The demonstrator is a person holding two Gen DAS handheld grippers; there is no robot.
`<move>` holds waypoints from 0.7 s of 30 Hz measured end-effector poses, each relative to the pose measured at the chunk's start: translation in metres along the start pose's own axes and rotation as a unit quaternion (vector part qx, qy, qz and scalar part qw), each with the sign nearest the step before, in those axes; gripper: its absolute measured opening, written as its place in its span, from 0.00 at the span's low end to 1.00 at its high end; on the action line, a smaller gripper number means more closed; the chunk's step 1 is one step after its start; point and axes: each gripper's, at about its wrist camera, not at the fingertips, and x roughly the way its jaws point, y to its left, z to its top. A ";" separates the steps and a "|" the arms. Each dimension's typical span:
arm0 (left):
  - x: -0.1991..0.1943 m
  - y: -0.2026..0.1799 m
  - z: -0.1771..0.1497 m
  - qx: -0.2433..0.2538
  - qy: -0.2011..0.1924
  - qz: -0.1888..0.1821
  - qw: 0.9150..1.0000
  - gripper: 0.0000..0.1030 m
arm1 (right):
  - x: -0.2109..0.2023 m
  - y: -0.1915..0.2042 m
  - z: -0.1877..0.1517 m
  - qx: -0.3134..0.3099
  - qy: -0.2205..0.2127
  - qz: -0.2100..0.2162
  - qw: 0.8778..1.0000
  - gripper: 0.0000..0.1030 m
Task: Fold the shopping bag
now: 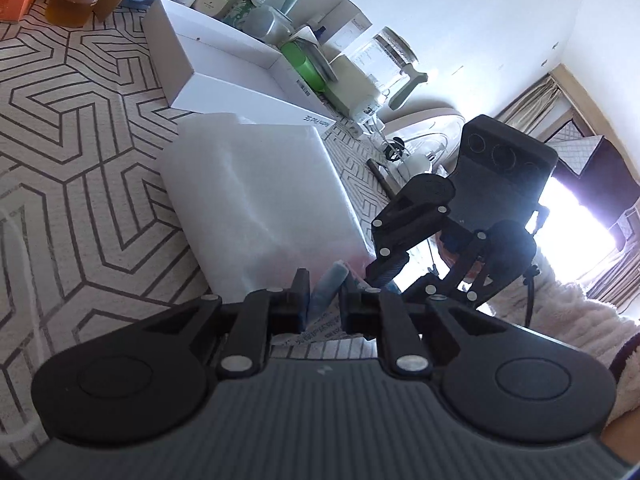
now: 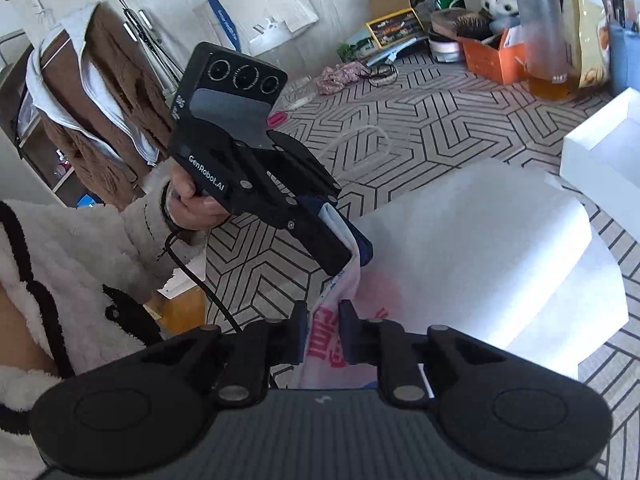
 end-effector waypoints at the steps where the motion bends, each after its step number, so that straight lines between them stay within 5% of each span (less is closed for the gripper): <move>1: -0.001 0.001 -0.001 0.001 0.000 0.005 1.000 0.33 | 0.006 -0.001 0.003 -0.002 0.012 0.004 1.000 0.15; 3: -0.006 0.000 -0.001 0.003 -0.015 0.013 1.000 0.49 | 0.018 0.000 0.009 -0.010 0.036 0.011 0.999 0.15; 8: -0.032 -0.018 0.003 0.043 -0.051 0.003 0.998 0.70 | 0.046 0.020 0.020 -0.063 0.089 0.013 0.994 0.15; 14: -0.013 -0.019 -0.001 0.061 0.049 0.096 0.992 0.67 | 0.054 0.025 0.031 -0.057 0.137 0.011 0.989 0.15; 21: -0.021 -0.010 -0.009 0.047 0.049 0.122 0.990 0.66 | 0.044 0.028 0.027 -0.070 0.126 -0.017 0.989 0.18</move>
